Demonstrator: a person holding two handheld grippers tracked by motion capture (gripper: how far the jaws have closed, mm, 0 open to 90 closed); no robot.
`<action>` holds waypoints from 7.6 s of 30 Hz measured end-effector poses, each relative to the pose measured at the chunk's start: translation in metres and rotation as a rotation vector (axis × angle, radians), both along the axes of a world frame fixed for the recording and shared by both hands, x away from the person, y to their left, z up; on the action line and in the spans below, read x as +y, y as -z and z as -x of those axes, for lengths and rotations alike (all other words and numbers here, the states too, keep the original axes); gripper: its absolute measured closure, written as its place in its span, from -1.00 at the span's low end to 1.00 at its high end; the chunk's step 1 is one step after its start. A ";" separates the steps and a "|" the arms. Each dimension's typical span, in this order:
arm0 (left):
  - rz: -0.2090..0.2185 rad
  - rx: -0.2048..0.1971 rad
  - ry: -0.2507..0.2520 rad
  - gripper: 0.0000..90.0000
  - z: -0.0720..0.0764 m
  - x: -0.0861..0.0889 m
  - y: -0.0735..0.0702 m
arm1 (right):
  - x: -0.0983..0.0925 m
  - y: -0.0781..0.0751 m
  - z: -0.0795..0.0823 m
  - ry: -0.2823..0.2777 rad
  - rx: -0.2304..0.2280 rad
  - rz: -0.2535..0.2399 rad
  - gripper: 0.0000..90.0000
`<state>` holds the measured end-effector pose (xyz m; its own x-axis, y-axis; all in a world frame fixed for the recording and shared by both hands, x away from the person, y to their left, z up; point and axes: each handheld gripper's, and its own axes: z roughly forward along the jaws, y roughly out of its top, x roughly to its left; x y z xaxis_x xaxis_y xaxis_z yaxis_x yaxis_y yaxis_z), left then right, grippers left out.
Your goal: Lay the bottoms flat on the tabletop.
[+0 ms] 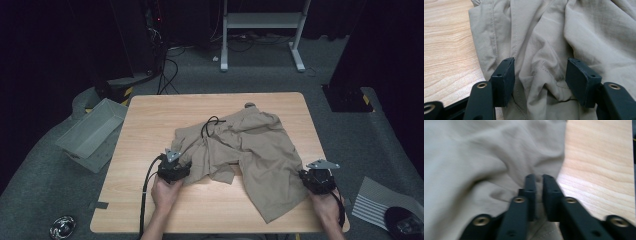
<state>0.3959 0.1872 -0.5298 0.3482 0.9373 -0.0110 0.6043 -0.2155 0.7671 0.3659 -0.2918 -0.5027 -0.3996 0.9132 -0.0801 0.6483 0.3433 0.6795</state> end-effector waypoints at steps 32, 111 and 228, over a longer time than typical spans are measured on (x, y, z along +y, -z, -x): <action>0.000 0.004 -0.099 -0.09 -0.002 0.005 0.000 | 0.080 0.007 -0.075 -0.138 0.004 0.071 0.55; -0.004 0.003 -0.099 -0.09 -0.001 0.005 0.000 | 0.038 -0.024 -0.006 -0.098 -0.067 -0.085 1.00; -0.008 -0.001 -0.099 -0.09 -0.001 0.004 0.000 | 0.003 0.006 0.028 -0.003 -0.058 -0.076 0.53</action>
<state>0.3970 0.1912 -0.5298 0.2539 0.9672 -0.0030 0.6222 -0.1610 0.7661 0.3379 -0.2883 -0.5083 -0.3987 0.9165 -0.0338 0.6063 0.2911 0.7401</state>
